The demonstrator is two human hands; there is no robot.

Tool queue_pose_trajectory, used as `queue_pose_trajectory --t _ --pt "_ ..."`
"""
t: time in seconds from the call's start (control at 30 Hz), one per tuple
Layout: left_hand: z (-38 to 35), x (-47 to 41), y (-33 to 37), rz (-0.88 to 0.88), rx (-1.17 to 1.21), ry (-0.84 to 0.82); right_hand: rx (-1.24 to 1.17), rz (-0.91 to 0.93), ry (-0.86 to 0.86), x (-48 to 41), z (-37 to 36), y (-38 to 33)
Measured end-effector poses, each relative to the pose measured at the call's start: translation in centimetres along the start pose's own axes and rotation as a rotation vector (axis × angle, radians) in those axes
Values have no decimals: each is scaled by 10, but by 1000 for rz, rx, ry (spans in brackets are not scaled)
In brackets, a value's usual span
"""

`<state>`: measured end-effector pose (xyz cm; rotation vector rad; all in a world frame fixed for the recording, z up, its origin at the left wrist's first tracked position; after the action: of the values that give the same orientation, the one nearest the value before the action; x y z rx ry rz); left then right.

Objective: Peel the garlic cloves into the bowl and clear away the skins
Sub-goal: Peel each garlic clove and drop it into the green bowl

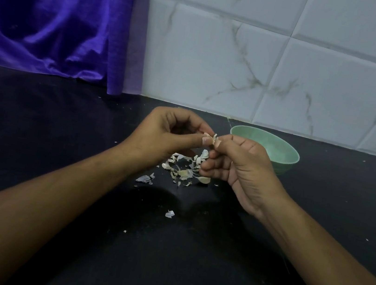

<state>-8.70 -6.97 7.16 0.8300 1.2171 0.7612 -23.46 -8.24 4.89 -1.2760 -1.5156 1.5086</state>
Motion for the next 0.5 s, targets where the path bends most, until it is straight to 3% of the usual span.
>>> queue_pose_trajectory --t 0.23,0.43,0.5 --pt "-5 0 -15 164 185 29 5 -29 -68 1 -4 -1" --pt "-1 0 2 -83 -168 60 -2 -43 -38 0 -2 0" --pt "0 1 5 -94 -228 78 -1 -39 -39 0 -2 0"
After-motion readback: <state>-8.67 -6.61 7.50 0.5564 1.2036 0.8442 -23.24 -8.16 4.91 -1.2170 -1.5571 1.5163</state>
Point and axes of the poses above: each hand's wrist, its own x-axis away from the middle knuckle, its own z-axis out of the back of the hand, y = z × x, the point moved 8 cm from there along -x, towards the middle knuckle, and after that the axes turned 1 degree about -x, right-handed, at the moved point
